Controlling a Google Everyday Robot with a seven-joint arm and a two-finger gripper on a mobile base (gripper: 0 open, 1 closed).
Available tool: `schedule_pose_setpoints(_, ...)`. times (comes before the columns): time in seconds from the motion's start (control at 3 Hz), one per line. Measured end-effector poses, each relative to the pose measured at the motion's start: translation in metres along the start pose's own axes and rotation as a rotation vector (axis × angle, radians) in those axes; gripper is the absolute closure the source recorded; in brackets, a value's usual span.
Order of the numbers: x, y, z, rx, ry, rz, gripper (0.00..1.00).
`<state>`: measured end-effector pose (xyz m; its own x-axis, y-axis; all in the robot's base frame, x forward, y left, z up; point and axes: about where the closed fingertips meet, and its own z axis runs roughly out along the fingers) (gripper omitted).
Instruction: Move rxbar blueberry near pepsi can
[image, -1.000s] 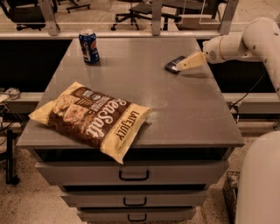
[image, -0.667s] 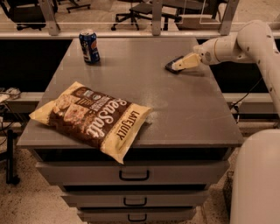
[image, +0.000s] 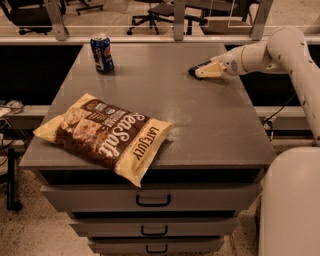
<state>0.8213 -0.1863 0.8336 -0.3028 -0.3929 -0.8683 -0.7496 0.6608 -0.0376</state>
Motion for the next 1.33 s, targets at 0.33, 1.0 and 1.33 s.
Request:
schedule_pose_setpoints(0.33, -0.01, 0.002, -0.007, 0.0, -0.011, -0.022, 0.87)
schedule_pose_setpoints(1.0, -0.075, -0.005, -0.066, 0.106, -0.101, -0.185, 1.0)
schedule_pose_setpoints(1.33, -0.075, -0.005, -0.066, 0.106, -0.101, -0.185, 1.0)
